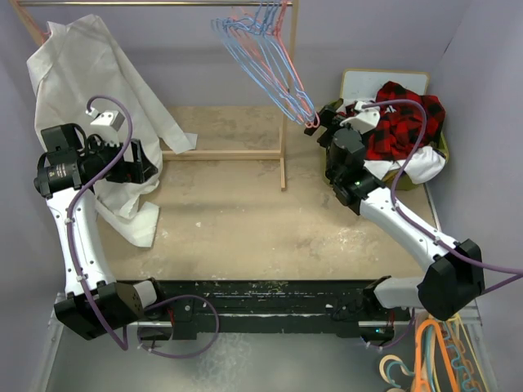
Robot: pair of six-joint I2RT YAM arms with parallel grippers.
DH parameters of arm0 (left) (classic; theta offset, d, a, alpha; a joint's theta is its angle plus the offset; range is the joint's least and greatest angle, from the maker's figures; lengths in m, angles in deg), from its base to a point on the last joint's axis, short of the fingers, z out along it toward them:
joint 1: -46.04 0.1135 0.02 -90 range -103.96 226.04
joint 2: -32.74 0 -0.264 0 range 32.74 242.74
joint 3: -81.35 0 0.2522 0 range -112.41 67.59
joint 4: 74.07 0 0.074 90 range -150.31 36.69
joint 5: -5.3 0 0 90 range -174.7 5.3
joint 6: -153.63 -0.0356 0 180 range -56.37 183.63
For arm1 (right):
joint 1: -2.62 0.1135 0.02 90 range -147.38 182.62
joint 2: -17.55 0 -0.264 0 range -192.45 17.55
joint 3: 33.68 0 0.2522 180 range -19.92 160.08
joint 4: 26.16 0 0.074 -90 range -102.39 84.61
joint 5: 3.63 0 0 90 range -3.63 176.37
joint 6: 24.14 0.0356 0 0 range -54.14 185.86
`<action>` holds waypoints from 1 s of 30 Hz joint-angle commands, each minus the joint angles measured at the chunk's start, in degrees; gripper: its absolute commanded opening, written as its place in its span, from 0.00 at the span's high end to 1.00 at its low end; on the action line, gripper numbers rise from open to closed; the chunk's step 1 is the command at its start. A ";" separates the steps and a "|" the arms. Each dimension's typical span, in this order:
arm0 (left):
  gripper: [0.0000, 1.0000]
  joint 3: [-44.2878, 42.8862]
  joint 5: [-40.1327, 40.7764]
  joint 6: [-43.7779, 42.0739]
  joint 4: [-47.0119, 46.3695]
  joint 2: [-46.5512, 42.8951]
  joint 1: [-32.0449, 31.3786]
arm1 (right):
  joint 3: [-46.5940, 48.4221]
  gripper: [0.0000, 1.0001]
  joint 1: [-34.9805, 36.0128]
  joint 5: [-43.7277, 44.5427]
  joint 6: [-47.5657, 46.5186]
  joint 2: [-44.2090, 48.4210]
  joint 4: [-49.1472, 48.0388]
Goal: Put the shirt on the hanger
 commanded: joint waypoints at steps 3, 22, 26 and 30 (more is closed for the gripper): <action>0.01 -2.27 3.33 3.92 -3.51 -0.16 0.46 | 1.57 0.00 0.41 -1.78 1.38 1.13 0.02; 0.01 -3.35 6.71 4.91 -2.63 -0.38 0.25 | 1.49 0.00 -0.49 0.02 6.03 4.81 13.34; 0.01 -1.87 6.19 2.77 -2.86 -0.52 -0.14 | 7.99 0.00 -3.73 -4.29 7.01 3.30 23.59; 0.01 -1.70 3.59 2.18 -1.87 0.22 -0.88 | 20.01 0.01 -11.70 -0.91 13.76 -2.44 40.70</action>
